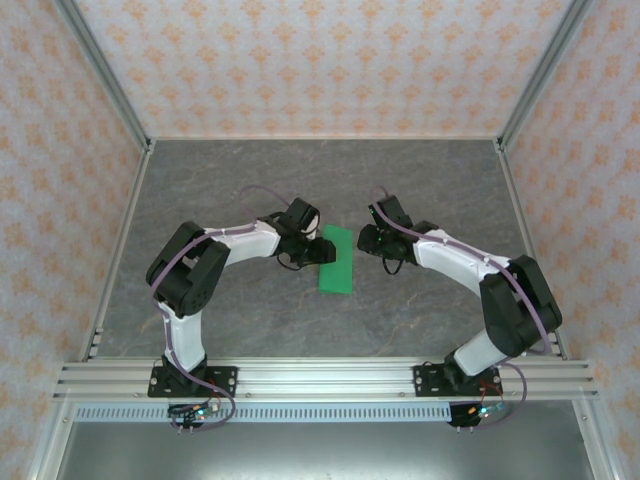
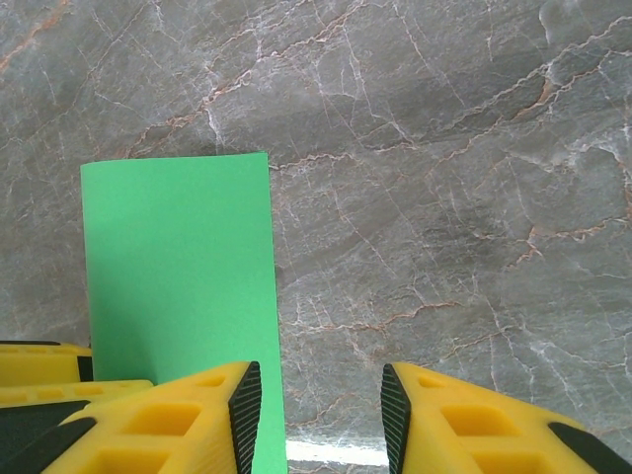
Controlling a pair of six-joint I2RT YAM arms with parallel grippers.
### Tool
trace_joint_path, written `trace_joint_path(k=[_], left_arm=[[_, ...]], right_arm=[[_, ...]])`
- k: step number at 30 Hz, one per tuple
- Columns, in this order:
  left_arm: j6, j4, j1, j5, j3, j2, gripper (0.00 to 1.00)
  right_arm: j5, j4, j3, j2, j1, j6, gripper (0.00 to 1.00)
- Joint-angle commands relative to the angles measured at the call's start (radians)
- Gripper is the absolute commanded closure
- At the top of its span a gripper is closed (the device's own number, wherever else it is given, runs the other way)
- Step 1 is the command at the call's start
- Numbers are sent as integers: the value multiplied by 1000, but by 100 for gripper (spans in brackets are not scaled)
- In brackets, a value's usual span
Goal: Fold a paper plane with a square sheet of paper (fold left side to right side)
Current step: First fold in half a square sheet of paper at the center of the table.
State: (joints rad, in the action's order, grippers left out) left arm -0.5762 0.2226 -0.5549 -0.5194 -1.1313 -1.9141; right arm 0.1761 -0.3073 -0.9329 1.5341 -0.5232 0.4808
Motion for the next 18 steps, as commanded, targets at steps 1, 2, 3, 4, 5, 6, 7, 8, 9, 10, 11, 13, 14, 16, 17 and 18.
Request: trace_joint_path(k=[1, 2, 3, 4, 5, 6, 7, 8, 9, 10, 11, 13, 14, 16, 17, 18], left_arm=[[-3, 26, 1, 64, -1, -72, 50], [-3, 25, 0, 65, -2, -74, 50], [-3, 25, 0, 65, -2, -73, 50], [-3, 24, 0, 65, -1, -75, 50], [-2, 24, 0, 67, 0, -76, 50], [-3, 24, 0, 67, 2, -75, 50], [-2, 22, 0, 67, 3, -74, 50], [-1, 23, 0, 67, 5, -74, 50], [-2, 23, 0, 67, 5, -74, 50], [0, 23, 1, 67, 7, -72, 51], [0, 23, 0, 67, 7, -73, 51], [1, 24, 1, 67, 7, -73, 51], [2, 26, 1, 67, 7, -74, 51], [2, 26, 0, 67, 8, -73, 51], [3, 27, 0, 67, 8, -73, 51], [4, 26, 1, 67, 8, -74, 51]], right_arm=[[-3, -16, 17, -35, 1, -6, 59], [-3, -16, 17, -35, 0, -4, 59], [-2, -15, 17, -35, 0, -5, 59], [1, -15, 19, -38, 0, -3, 59], [2, -14, 20, -37, -1, -3, 59], [3, -13, 20, -37, 0, -3, 59], [3, -12, 22, -38, 0, -4, 59], [3, -11, 22, -37, 0, -3, 59], [7, -8, 23, -38, 0, -3, 59], [11, -5, 24, -38, -1, -3, 59], [14, -2, 25, -38, 0, -1, 59], [24, 6, 26, -37, 0, 1, 59], [28, 10, 26, -37, 0, 3, 60], [38, 20, 29, -35, 0, 4, 60], [44, 28, 29, -33, -1, 4, 61], [48, 32, 30, -30, -1, 4, 61]])
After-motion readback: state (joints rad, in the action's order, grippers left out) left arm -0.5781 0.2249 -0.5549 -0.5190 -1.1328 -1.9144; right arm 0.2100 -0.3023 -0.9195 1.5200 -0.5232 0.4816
